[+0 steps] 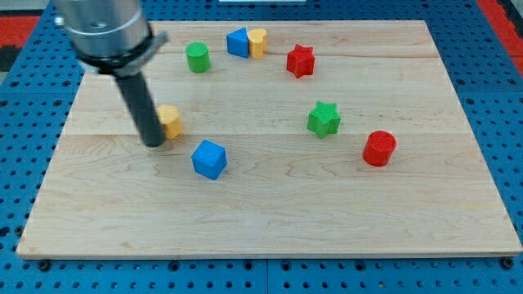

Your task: Push the yellow hexagon to the center of the board

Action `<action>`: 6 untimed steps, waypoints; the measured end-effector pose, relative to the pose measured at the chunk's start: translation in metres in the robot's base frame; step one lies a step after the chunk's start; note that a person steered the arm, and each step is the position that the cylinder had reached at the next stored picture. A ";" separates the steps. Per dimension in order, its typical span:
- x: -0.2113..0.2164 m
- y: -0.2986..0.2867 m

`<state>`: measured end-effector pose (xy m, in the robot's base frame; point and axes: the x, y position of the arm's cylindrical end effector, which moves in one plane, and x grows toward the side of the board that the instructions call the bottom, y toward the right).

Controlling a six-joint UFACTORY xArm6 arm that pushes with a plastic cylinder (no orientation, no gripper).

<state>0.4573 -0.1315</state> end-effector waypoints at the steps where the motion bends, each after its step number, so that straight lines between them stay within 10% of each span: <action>1: 0.000 0.013; 6: -0.040 -0.050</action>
